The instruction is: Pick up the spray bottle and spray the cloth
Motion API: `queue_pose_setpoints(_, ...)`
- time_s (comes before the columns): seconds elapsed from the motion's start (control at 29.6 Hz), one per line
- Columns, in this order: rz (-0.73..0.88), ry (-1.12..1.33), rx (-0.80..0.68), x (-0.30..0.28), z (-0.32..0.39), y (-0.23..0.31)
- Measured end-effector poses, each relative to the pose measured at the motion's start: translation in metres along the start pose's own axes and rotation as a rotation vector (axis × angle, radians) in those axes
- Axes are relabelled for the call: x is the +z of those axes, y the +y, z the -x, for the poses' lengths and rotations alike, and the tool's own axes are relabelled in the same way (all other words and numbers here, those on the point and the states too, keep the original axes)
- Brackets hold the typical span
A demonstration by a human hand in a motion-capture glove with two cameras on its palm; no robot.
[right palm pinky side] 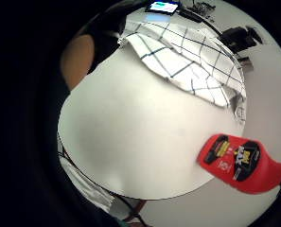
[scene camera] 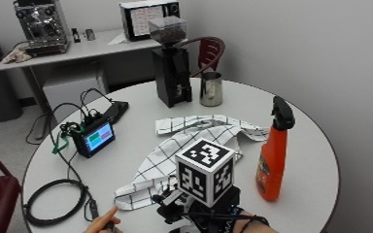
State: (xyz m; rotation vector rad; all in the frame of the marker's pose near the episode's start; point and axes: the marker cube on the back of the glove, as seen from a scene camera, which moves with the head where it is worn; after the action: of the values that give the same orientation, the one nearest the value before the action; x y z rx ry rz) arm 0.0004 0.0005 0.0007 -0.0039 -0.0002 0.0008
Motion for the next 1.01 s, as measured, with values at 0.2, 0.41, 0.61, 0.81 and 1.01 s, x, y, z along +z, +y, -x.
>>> queue_pose_setpoints(0.2,0.001,0.002,0.006,0.001,-0.001,0.001)
queue_pose_setpoints(0.41,-0.003,0.006,0.005,-0.001,-0.001,0.002)
queue_pose_setpoints(0.61,-0.006,0.012,0.013,0.001,-0.002,0.002)
queue_pose_setpoints(0.81,-0.028,0.024,0.012,-0.001,0.001,0.007)
queue_pose_setpoints(1.01,-0.089,0.04,0.003,-0.013,0.003,0.015)
